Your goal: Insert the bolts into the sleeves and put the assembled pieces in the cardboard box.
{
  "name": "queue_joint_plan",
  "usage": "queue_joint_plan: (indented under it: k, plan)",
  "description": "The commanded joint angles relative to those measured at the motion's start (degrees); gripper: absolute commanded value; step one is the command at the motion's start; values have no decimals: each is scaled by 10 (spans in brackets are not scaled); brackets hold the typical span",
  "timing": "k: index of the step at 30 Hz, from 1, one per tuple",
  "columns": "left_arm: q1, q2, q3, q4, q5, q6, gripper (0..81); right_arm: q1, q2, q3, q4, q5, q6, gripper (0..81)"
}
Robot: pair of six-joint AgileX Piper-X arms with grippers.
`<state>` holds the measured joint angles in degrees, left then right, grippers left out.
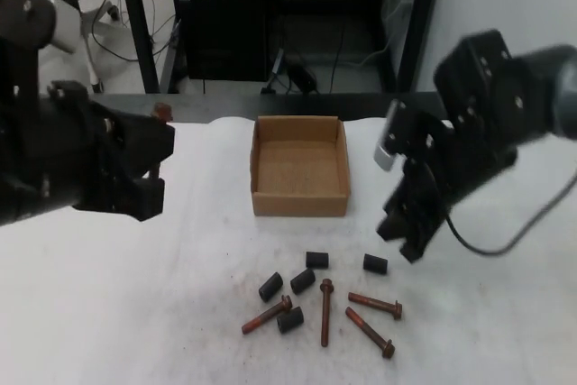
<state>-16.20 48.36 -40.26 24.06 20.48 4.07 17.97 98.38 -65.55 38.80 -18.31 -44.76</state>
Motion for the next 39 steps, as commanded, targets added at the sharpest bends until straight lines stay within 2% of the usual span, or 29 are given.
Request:
queue_joint_plan:
  k: [1, 7, 13, 16, 39]
  plan:
    - [1, -5, 4, 10, -30, 22, 2, 11, 10, -38, 19, 3, -29, 342]
    - [1, -5, 22, 10, -51, 27, 2, 36, 52, -56, 43, 39, -81, 342]
    - [1, -5, 31, 14, -60, 49, 2, 48, 95, -56, 65, 136, -123, 342]
    - [1, -5, 31, 14, -67, 49, 2, 48, 98, -56, 64, 137, -144, 342]
    - [1, -5, 31, 19, -67, 49, 2, 49, 131, -54, 61, 133, -144, 342]
